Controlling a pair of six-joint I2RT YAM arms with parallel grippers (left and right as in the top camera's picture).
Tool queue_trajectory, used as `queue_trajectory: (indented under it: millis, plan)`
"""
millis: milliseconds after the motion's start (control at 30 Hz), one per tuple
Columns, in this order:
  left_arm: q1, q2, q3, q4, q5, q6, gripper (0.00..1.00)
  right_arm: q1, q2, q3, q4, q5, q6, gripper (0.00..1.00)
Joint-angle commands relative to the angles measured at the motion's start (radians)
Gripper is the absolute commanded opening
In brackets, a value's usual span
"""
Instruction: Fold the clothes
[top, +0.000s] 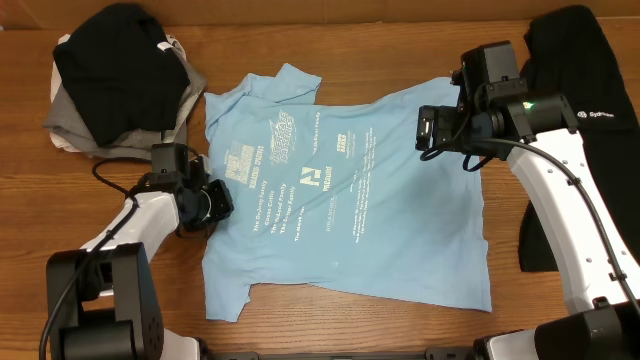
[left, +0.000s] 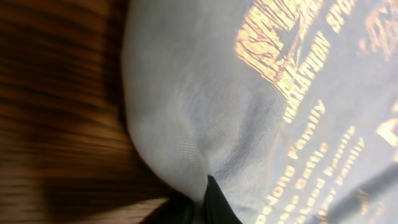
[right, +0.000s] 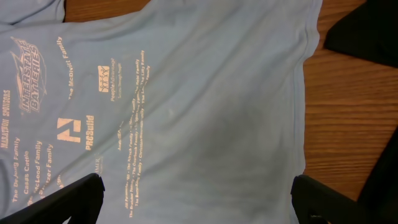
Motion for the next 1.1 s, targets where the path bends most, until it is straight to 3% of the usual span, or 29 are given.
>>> queue_trajectory:
  millis: [0, 233, 433, 767, 833, 933, 1000, 1067]
  plan:
    - [-0.008, 0.043, -0.013, -0.018, 0.115, 0.017, 0.04, -0.001, -0.013, -0.005, 0.006, 0.007, 0.008, 1.00]
    - [-0.038, 0.042, 0.128, -0.154, 0.143, 0.058, 0.04, -0.001, -0.013, -0.005, 0.006, 0.006, 0.008, 1.00]
    - [-0.167, 0.042, 0.312, -0.286, 0.109, 0.072, 0.04, -0.001, -0.013, -0.005, 0.006, 0.006, 0.008, 1.00]
    - [-0.416, 0.057, 0.370, -0.181, 0.018, -0.106, 0.05, -0.001, -0.013, -0.005, 0.011, -0.008, 0.027, 1.00]
    - [-0.457, 0.068, 0.369, -0.144, 0.015, -0.124, 0.15, -0.001, -0.013, -0.005, 0.014, -0.008, 0.027, 1.00]
    - [-0.506, 0.072, 0.371, -0.122, 0.002, -0.123, 0.54, -0.002, -0.013, -0.005, 0.021, -0.008, 0.026, 1.00]
    - [-0.516, 0.071, 0.384, -0.163, -0.024, -0.124, 0.65, -0.002, -0.013, -0.005, 0.022, -0.008, 0.026, 1.00]
    - [-0.509, 0.071, 0.411, -0.242, -0.069, -0.127, 0.69, -0.002, -0.013, -0.005, 0.022, -0.008, 0.026, 1.00]
